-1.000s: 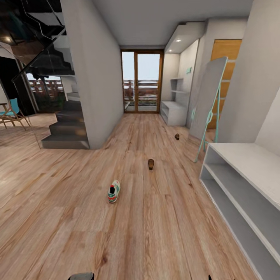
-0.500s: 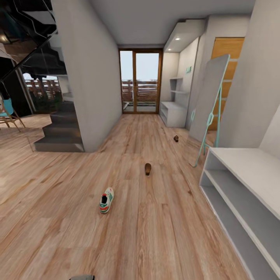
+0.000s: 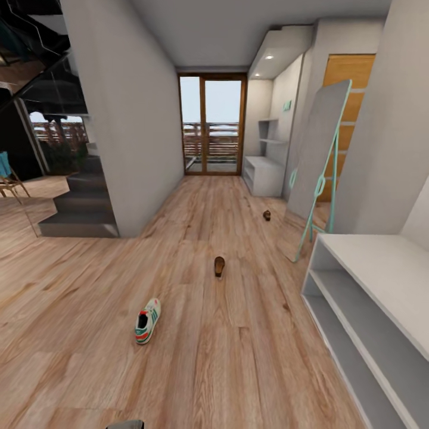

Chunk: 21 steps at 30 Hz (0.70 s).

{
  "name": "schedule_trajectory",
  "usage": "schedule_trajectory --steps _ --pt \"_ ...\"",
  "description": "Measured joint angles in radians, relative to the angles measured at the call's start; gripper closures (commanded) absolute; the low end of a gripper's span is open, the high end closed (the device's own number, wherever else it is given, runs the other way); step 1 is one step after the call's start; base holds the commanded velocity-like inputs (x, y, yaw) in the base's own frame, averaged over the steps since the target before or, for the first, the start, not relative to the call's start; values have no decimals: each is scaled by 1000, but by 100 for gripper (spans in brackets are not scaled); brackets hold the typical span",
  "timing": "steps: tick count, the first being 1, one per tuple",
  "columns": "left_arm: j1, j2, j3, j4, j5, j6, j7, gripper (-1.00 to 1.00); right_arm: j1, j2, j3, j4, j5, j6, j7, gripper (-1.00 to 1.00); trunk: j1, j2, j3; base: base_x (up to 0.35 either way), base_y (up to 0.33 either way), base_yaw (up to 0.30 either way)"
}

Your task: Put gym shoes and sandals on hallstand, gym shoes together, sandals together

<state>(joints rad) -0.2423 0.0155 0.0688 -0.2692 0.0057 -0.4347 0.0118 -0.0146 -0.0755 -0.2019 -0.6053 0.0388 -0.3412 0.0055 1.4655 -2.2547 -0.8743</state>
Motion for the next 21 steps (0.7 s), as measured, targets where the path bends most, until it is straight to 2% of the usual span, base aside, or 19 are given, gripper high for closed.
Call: schedule_trajectory --steps 7,21 --pt "0 0 1 0 2 -1 0 -100 0 0 0 0 0 0 0 -100 0 0 0 296 -168 0" --pt "0 1 3 0 4 -1 0 -100 0 0 1 0 1 -1 1 -100 0 0 0 336 -14 0"
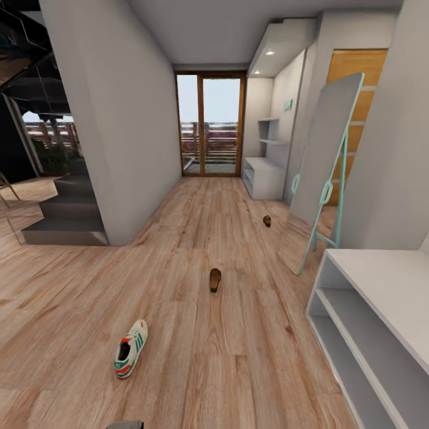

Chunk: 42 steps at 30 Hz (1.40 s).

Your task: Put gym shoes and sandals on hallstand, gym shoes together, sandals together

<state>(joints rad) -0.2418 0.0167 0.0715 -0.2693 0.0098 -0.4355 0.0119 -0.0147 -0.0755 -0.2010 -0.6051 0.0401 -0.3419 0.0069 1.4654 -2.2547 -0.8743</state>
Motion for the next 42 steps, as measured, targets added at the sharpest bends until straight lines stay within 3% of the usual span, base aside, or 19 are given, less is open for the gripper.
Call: schedule_trajectory --steps 28,42 --pt "0 0 -1 0 -4 0 -1 -100 0 0 1 0 2 0 0 -100 0 0 0 339 0 0" --pt "3 3 6 7 5 -16 -2 -100 -38 24 -14 27 -7 -4 -1 -100 1 0 0 0 0 0"
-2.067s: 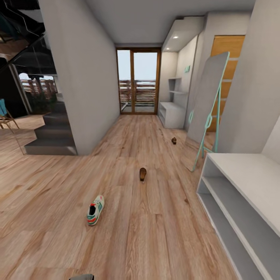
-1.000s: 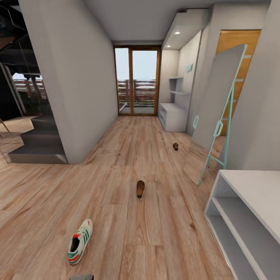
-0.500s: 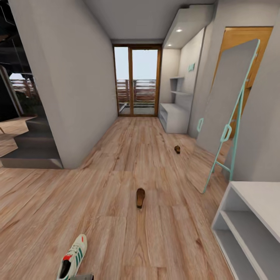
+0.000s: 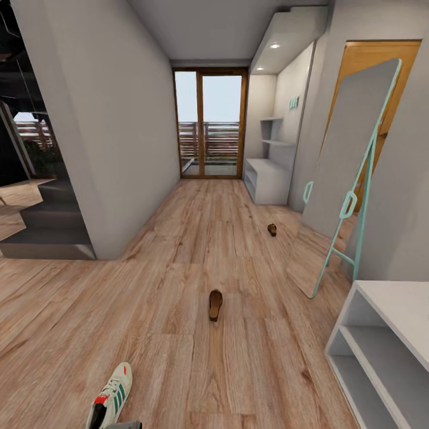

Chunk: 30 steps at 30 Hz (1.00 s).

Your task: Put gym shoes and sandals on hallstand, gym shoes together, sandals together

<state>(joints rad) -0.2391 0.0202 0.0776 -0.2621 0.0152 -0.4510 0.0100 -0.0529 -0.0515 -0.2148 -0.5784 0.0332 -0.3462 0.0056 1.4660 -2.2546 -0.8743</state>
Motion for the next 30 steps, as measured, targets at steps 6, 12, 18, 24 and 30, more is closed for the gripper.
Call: schedule_trajectory --steps 6,12,18,24,30 --pt "0 0 2 5 2 -7 1 -100 -15 5 0 2 1 2 0 -100 0 0 0 0 0 0" --pt "0 1 2 6 3 -8 1 -100 -18 6 1 3 1 2 0 -100 0 0 0 0 0 0" --pt "0 3 2 4 3 -9 1 -100 -20 8 3 4 2 1 0 -100 0 0 0 0 0 0" --pt "0 4 1 2 2 -10 1 -100 -20 9 4 3 3 1 0 -100 0 0 0 0 0 0" --pt "0 4 1 2 -1 -10 1 -100 -20 9 4 3 3 1 0 -100 0 0 0 0 0 0"
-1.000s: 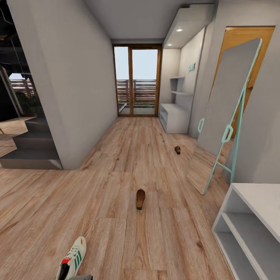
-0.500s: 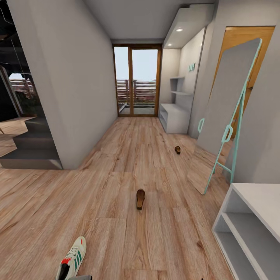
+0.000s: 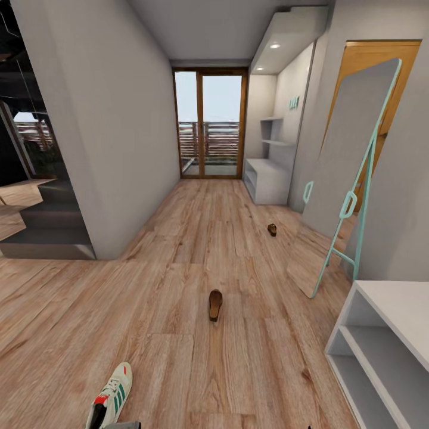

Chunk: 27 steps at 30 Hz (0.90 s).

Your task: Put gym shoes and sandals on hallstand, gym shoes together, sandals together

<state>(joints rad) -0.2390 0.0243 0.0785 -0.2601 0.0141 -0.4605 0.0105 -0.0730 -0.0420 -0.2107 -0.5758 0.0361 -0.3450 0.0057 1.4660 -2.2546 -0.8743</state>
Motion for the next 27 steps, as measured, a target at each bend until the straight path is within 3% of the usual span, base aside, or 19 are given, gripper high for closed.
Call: schedule_trajectory --steps 27 --pt "0 -3 -7 -2 -4 0 0 -100 0 -1 0 0 4 0 0 -100 0 0 0 31 0 0"
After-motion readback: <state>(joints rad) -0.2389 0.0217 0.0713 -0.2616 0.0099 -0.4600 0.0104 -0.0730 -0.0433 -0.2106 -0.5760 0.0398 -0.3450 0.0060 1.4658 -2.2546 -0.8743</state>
